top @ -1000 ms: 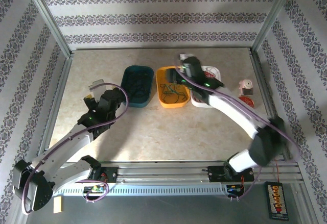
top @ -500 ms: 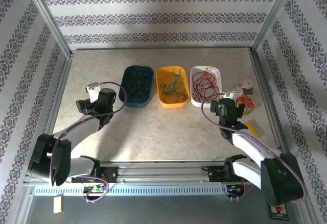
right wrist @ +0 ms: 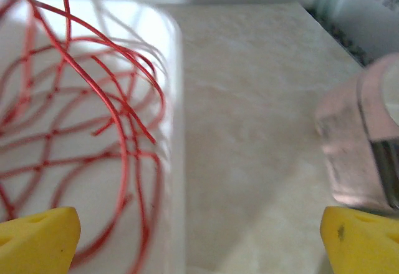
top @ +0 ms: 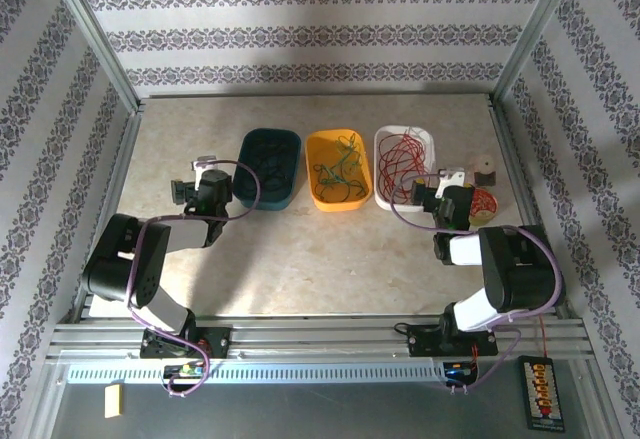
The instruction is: Untangle the cables
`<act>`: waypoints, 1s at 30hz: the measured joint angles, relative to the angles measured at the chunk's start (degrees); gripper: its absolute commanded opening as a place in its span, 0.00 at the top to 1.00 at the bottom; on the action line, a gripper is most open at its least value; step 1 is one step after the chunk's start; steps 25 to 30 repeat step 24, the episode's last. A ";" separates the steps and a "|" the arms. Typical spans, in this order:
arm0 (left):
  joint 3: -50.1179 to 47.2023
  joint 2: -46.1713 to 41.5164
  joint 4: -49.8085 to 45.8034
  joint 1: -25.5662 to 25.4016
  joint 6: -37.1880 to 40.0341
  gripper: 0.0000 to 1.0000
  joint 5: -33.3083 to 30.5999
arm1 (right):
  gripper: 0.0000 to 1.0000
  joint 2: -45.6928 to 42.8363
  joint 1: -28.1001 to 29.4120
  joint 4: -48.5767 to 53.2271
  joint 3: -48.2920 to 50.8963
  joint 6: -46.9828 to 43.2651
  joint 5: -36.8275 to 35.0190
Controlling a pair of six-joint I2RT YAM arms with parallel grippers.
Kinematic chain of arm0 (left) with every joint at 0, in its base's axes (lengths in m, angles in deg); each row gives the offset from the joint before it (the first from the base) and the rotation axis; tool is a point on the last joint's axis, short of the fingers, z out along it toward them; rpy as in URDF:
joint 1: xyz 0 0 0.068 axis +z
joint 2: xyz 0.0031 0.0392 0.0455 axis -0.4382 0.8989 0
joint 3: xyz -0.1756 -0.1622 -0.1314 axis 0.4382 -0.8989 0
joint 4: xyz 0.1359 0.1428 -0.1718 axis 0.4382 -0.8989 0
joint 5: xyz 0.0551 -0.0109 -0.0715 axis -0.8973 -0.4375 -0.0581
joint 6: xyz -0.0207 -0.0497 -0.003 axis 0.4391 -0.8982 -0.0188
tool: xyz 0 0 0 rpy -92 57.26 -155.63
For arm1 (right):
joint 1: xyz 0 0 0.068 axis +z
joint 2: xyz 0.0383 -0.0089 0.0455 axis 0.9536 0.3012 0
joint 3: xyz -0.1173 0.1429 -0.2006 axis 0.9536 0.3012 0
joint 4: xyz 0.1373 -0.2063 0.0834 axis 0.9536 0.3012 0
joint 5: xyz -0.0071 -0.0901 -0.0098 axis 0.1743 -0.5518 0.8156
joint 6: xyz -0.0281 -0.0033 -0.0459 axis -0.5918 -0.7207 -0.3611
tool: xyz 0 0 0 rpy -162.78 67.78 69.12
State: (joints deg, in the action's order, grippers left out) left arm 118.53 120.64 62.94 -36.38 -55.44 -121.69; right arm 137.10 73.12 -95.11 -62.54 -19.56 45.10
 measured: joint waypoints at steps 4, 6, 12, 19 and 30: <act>-4.85 -0.76 7.04 4.63 0.26 0.01 8.31 | 0.02 0.17 -0.17 -0.59 -0.39 0.09 2.14; -8.28 -0.39 12.26 6.86 0.39 0.01 13.79 | 0.02 0.17 -0.15 -1.73 -0.37 0.26 1.51; -11.19 0.52 17.11 8.37 0.17 0.01 20.65 | 0.02 0.20 -0.13 -2.21 -0.37 0.28 0.57; -11.17 0.61 20.46 8.37 0.17 0.01 22.62 | 0.02 0.20 -0.17 -1.29 -1.33 0.04 2.62; -11.17 0.61 20.63 8.37 0.17 0.01 23.15 | 0.02 0.20 -0.17 -1.29 -1.92 0.04 4.48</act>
